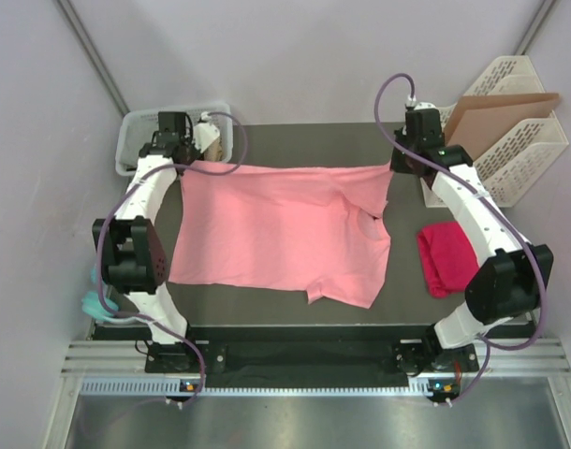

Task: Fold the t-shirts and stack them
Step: Fold the tshirt

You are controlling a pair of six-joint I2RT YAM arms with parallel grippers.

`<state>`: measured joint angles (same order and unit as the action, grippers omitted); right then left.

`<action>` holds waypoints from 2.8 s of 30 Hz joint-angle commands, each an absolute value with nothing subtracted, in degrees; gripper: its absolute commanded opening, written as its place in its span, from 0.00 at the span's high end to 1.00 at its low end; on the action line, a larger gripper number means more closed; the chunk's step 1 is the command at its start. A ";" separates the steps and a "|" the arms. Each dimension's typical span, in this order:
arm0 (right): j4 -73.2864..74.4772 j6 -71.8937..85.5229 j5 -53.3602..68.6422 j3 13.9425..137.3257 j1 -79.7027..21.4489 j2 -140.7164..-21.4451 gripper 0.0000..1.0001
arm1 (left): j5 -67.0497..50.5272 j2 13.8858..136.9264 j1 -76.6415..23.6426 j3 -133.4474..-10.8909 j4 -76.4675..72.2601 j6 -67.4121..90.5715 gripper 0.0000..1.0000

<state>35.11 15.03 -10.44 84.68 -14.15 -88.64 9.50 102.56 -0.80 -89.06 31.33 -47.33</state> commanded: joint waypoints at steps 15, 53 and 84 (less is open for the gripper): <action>39.81 15.73 -16.34 74.18 -21.61 -76.74 1.00 | 9.84 94.83 1.32 -66.45 25.58 -52.65 1.00; 34.10 20.22 -15.55 77.60 -17.49 -101.33 0.61 | 0.88 89.38 -5.89 -69.09 36.83 -44.39 0.19; 30.85 21.10 -14.93 78.75 -12.84 -112.85 1.00 | 7.38 105.29 -6.51 -68.91 24.17 -41.39 0.27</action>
<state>31.05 21.54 -11.66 76.29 -15.09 -110.91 6.13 105.08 -7.22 -70.02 27.07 -40.51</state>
